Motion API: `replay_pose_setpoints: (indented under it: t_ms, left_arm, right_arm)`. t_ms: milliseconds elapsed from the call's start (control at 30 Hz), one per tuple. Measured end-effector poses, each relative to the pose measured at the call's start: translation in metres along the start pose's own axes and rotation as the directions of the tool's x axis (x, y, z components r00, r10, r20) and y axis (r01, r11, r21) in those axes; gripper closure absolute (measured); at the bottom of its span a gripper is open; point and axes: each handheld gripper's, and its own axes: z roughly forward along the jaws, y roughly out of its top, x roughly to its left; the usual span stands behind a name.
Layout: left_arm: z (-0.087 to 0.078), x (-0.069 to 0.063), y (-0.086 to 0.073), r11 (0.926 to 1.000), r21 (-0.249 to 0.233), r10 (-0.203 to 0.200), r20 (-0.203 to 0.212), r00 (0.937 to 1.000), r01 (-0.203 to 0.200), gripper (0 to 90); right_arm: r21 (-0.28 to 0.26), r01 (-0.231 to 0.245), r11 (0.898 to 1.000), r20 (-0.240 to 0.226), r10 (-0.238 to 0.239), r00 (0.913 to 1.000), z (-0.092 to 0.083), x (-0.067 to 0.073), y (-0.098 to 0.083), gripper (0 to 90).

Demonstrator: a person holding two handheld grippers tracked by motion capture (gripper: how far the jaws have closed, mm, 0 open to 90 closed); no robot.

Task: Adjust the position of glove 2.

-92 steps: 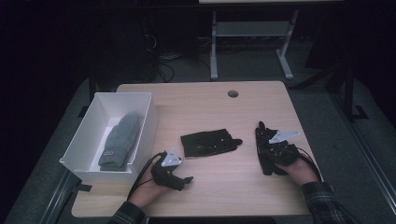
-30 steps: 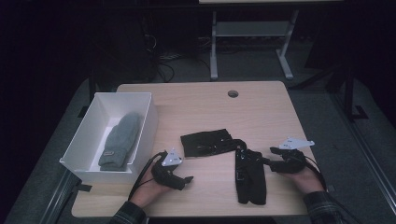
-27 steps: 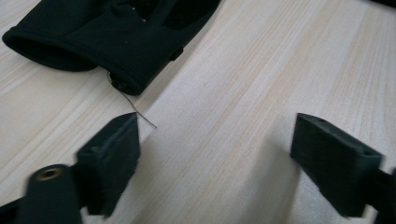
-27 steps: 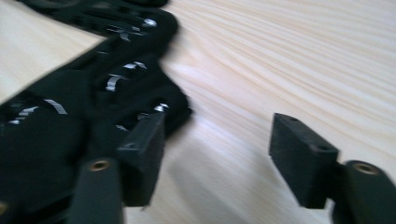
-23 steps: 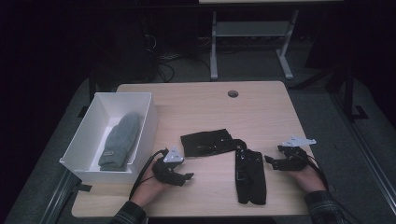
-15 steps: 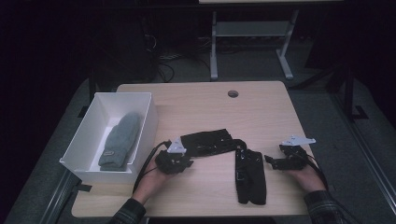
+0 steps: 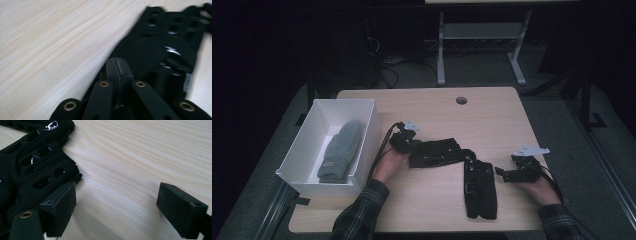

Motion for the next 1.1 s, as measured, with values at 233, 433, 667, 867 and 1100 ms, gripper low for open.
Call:
replay_pose_setpoints:
  t_ms: [233,433,667,867,1100]
  left_arm:
    - [-0.004,-0.002,-0.013,0.9976,0.068,-0.011,-0.020,0.9997,0.012,89.7]
    - [-0.018,-0.014,-0.027,0.9969,0.078,-0.014,0.014,0.9998,0.013,89.7]
    - [-0.038,-0.030,-0.049,0.9964,0.085,-0.017,0.097,0.9952,0.009,89.6]
    - [-0.052,-0.043,-0.065,0.9950,0.100,-0.026,0.148,0.9886,0.011,89.6]
    - [-0.064,-0.067,-0.077,0.9929,0.114,0.011,0.176,0.9844,-0.032,89.2]
  right_arm:
    - [-0.002,0.008,1.000,0.000,-0.008,1.0000,0.000,0.000,0.000,15.7]
    - [-0.001,0.008,1.000,0.000,-0.008,1.0000,0.000,0.000,0.000,15.7]
    - [-0.001,0.006,1.000,0.003,-0.006,1.0000,0.000,0.000,0.000,15.7]
    - [-0.001,0.006,1.000,0.003,-0.006,1.0000,0.000,0.001,0.000,15.7]
    - [-0.001,0.007,1.000,0.003,-0.007,1.0000,0.000,0.001,0.000,15.7]
